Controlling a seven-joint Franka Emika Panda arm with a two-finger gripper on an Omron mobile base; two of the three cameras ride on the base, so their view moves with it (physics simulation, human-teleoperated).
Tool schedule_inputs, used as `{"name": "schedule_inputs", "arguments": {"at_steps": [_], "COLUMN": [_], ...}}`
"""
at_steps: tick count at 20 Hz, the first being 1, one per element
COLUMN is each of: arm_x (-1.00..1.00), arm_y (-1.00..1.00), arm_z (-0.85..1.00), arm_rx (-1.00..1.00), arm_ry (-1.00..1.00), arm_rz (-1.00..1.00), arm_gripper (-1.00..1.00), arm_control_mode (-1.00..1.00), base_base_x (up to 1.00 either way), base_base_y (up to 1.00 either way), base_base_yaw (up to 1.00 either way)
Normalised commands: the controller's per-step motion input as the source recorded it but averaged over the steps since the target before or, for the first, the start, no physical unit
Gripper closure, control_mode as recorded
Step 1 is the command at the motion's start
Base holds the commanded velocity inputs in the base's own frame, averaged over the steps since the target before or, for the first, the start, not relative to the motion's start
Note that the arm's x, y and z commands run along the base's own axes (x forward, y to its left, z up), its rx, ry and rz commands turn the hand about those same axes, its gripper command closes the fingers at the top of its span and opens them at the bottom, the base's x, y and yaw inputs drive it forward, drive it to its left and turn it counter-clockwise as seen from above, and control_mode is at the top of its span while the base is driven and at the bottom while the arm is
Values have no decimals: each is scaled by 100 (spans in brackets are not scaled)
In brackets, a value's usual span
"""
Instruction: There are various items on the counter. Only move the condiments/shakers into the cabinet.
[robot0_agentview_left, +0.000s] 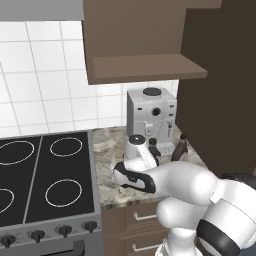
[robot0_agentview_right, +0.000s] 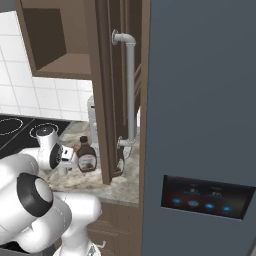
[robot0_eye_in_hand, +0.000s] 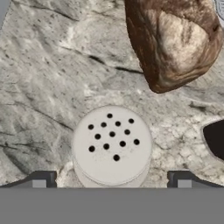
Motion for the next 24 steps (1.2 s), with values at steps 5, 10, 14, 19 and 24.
{"name": "schedule_inputs", "arguments": {"at_steps": [5, 10, 14, 19, 24], "arm_x": [8, 1, -8, -38, -68], "arm_y": [0, 0, 0, 5, 5], "arm_z": [-4, -1, 1, 63, 100], "arm_rx": [0, 0, 0, -5, 0], "arm_ry": [-8, -4, -3, -26, -21], "arm_rz": [0, 0, 0, -1, -3], "arm_gripper": [-100, 100, 100, 100, 100], "arm_control_mode": [-100, -100, -100, -100, -100], "base_base_x": [0, 0, 0, 0, 0], "base_base_y": [0, 0, 0, 0, 0], "base_base_yaw": [0, 0, 0, 0, 0]}}
